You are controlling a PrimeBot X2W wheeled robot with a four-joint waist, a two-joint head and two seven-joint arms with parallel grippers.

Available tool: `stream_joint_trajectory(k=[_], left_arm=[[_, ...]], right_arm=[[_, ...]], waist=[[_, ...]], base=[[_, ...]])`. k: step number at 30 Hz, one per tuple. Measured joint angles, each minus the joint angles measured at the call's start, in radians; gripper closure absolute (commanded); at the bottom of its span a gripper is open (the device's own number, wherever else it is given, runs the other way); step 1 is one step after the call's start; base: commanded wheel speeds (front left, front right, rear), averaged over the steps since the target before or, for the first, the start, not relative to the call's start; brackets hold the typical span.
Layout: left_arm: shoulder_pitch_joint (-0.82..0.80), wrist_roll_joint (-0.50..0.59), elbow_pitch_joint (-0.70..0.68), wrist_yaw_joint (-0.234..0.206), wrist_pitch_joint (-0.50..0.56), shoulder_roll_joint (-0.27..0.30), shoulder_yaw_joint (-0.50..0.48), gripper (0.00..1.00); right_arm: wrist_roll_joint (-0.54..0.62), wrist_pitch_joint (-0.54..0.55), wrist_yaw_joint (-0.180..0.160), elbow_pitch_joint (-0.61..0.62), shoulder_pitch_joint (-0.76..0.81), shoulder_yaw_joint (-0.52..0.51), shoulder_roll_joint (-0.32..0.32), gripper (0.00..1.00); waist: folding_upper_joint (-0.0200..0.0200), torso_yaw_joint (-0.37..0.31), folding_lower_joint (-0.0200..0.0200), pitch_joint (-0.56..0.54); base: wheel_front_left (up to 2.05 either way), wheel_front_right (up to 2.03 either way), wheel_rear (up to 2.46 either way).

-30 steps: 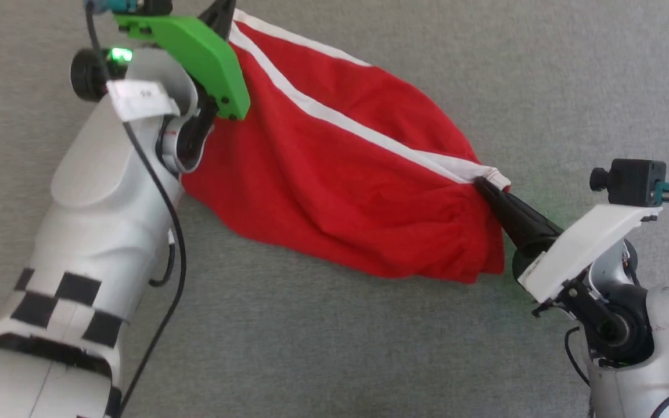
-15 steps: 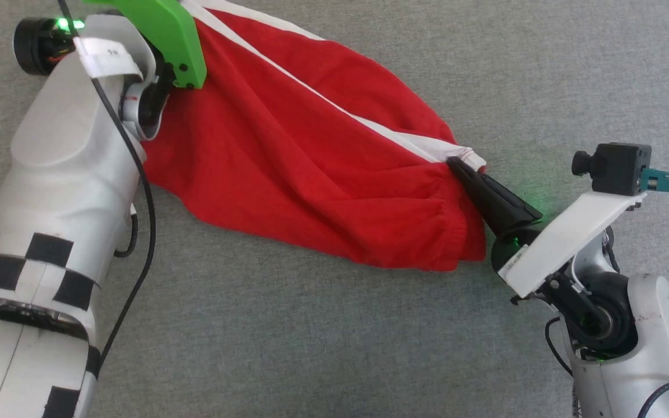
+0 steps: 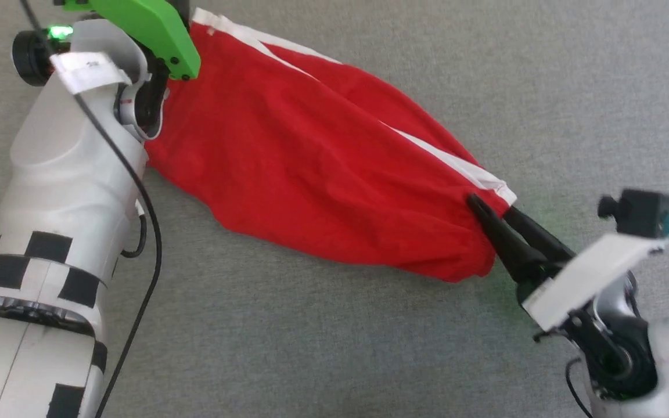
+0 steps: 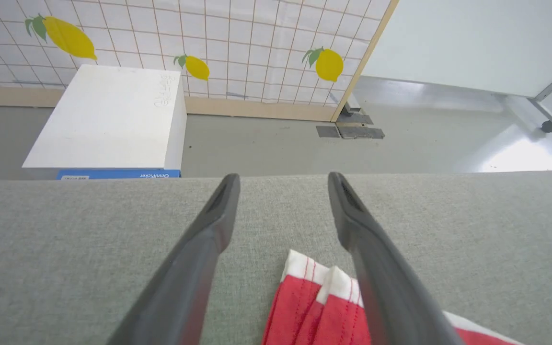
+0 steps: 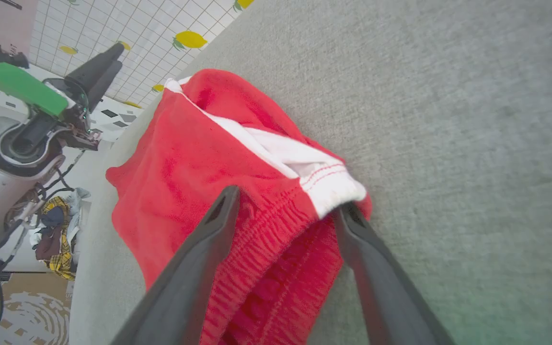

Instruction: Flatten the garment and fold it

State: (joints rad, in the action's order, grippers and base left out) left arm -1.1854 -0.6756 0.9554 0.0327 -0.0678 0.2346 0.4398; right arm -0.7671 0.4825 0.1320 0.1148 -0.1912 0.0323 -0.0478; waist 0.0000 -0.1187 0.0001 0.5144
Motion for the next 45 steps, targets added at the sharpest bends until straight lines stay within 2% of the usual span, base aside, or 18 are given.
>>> stream_joint_trajectory(k=[5,8,12,13,14,18,22,26,30,36,42,43,44,45], left_arm=[[0.052,0.018,-0.061,0.028,-0.147,0.027,0.003,0.0],[0.135,0.04,-0.139,0.018,-0.182,0.064,-0.006,0.0],[0.322,0.065,-0.345,-0.043,-0.189,0.114,-0.083,0.0],[0.495,0.094,-0.524,-0.098,-0.19,0.134,-0.14,0.0],[0.56,0.103,-0.579,-0.118,-0.19,0.139,-0.154,0.0],[0.781,0.122,-0.75,-0.184,-0.19,0.144,-0.19,0.0],[0.906,0.135,-0.86,-0.225,-0.19,0.143,-0.189,0.0],[0.972,0.148,-0.917,-0.249,-0.174,0.142,-0.159,0.0],[1.004,0.15,-0.946,-0.263,-0.165,0.132,-0.139,0.0],[1.017,0.149,-0.958,-0.263,-0.162,0.113,-0.118,0.0],[1.018,0.147,-0.947,-0.256,-0.162,0.111,-0.104,0.0],[1.017,0.147,-0.941,-0.253,-0.162,0.111,-0.104,0.0],[1.017,0.146,-0.937,-0.252,-0.162,0.111,-0.104,0.0],[1.017,0.146,-0.934,-0.252,-0.162,0.112,-0.103,0.0]], right_arm=[[0.086,-0.014,0.0,0.058,0.085,-0.034,-0.002,0.0],[0.216,-0.021,0.0,0.1,0.128,-0.024,-0.002,0.0],[0.375,-0.01,0.0,0.133,0.186,0.0,-0.002,0.0],[0.404,0.02,0.0,0.14,0.228,-0.003,-0.002,0.0],[0.41,0.026,0.0,0.142,0.242,-0.006,-0.002,0.0],[0.442,0.056,0.0,0.128,0.253,-0.025,-0.002,0.0],[0.47,0.063,0.0,0.085,0.217,-0.03,-0.002,0.0],[0.471,0.063,0.0,0.016,0.144,-0.014,-0.002,0.0],[0.531,0.087,0.0,-0.073,0.103,-0.017,-0.002,0.0],[0.56,0.098,0.0,-0.197,0.071,-0.048,-0.002,0.0],[0.555,0.089,0.0,-0.262,0.034,-0.046,-0.003,0.0],[0.555,0.089,0.0,-0.271,0.026,-0.043,-0.006,0.44],[0.555,0.089,0.0,-0.275,0.021,-0.039,-0.007,0.76],[0.555,0.086,0.0,-0.28,0.015,-0.032,-0.008,0.98]], waist=[[0.0,0.018,-0.0001,-0.07],[0.0,0.028,0.0,-0.114],[0.0,0.039,-0.0001,-0.171],[0.0,0.049,-0.0001,-0.208],[0.0,0.052,-0.0001,-0.219],[0.0,0.069,-0.0002,-0.253],[0.0,0.092,-0.0001,-0.266],[0.0,0.115,-0.0001,-0.271],[0.0,0.135,-0.0001,-0.271],[0.0,0.159,-0.0001,-0.262],[0.0,0.176,-0.0002,-0.252],[0.0,0.177,-0.0001,-0.25],[0.0,0.177,-0.0001,-0.25],[0.0,0.177,-0.0001,-0.251]], base=[[0.0,0.0,0.0],[0.0,0.0,0.0],[0.0,0.0,0.0],[0.0,0.0,0.0],[0.0,0.0,0.0],[0.0,0.0,0.0],[0.0,0.0,0.0],[0.0,0.0,0.0],[0.0,0.0,0.0],[0.0,0.0,0.0],[0.0,0.0,0.0],[0.0,0.0,0.0],[0.0,0.0,0.0],[0.0,0.0,0.0]])
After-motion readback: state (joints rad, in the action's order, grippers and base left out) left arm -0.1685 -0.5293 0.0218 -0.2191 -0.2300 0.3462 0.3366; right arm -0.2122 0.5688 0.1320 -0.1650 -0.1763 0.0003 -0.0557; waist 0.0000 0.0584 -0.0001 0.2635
